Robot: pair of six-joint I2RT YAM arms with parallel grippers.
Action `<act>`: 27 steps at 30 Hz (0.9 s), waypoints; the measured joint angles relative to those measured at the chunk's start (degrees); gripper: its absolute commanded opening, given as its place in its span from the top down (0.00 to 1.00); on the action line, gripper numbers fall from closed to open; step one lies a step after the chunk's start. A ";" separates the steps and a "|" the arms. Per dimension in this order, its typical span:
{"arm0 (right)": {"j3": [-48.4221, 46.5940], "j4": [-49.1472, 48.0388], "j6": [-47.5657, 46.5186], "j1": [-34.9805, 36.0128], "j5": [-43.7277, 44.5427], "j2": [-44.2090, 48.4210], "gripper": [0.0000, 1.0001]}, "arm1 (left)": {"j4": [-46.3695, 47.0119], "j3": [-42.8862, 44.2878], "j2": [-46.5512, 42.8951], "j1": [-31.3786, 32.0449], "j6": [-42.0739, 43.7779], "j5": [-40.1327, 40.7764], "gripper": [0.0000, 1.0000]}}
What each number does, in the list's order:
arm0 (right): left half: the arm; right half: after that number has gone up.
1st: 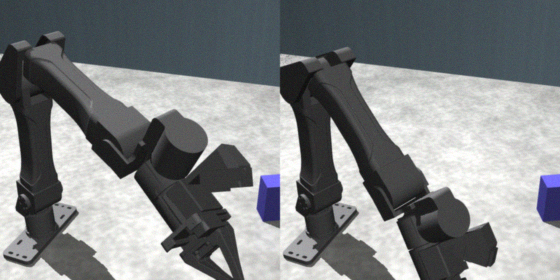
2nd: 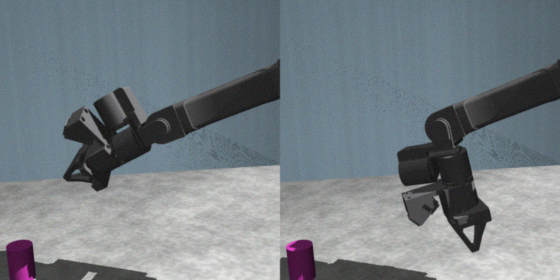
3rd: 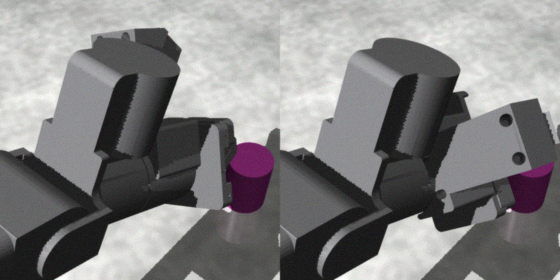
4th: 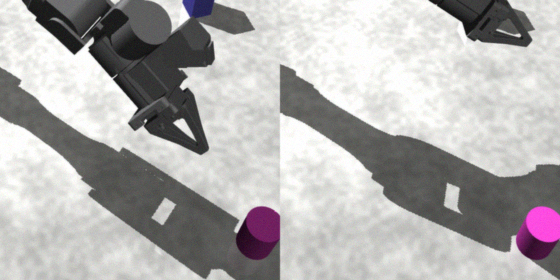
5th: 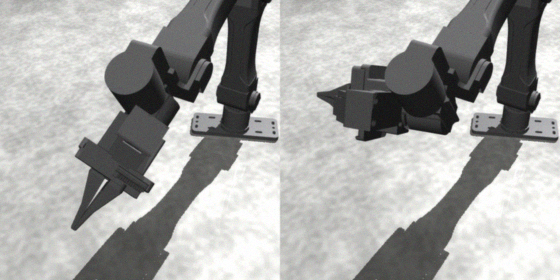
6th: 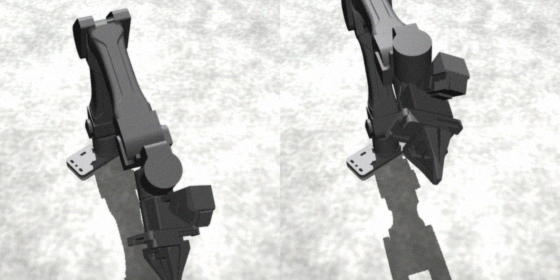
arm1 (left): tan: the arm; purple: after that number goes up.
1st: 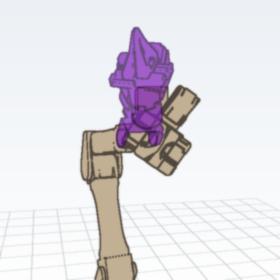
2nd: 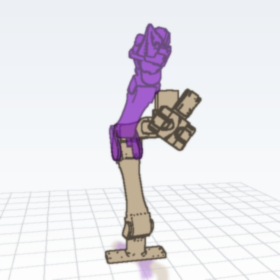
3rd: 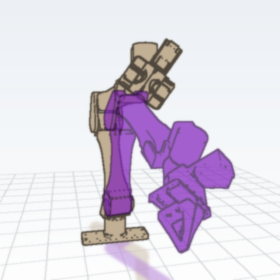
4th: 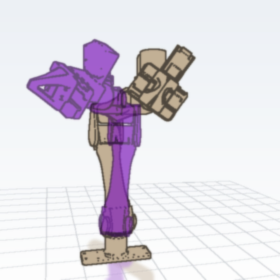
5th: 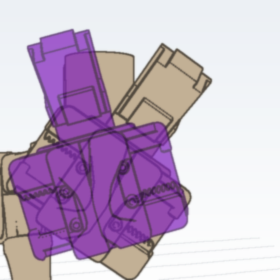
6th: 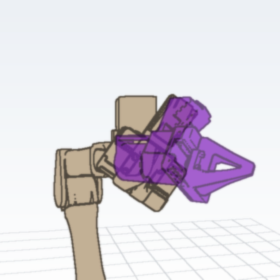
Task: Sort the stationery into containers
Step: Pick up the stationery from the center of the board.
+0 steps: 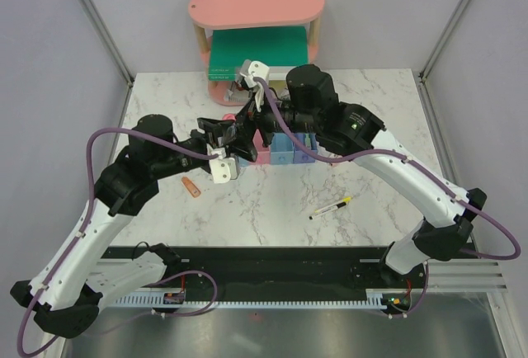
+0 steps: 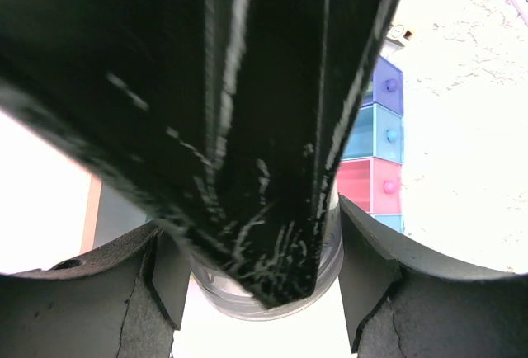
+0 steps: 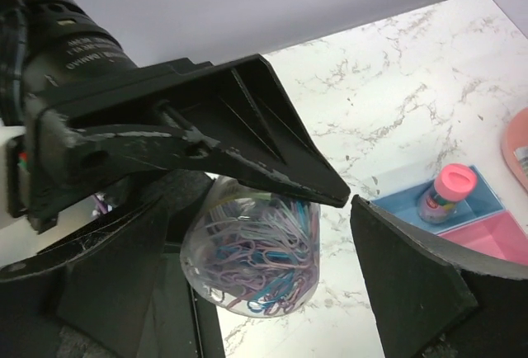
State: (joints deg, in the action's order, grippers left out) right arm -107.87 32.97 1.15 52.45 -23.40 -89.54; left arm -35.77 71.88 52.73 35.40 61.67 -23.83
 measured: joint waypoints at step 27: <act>2.84 -0.09 -1.09 -0.07 2.86 0.59 0.92 | 5.33 -2.23 -1.16 0.13 -0.04 2.60 0.17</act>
State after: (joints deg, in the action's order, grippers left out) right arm -105.03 32.88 0.05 52.38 -20.53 -88.95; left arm -30.44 69.65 51.57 35.53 61.63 -21.23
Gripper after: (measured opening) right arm 0.622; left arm 0.762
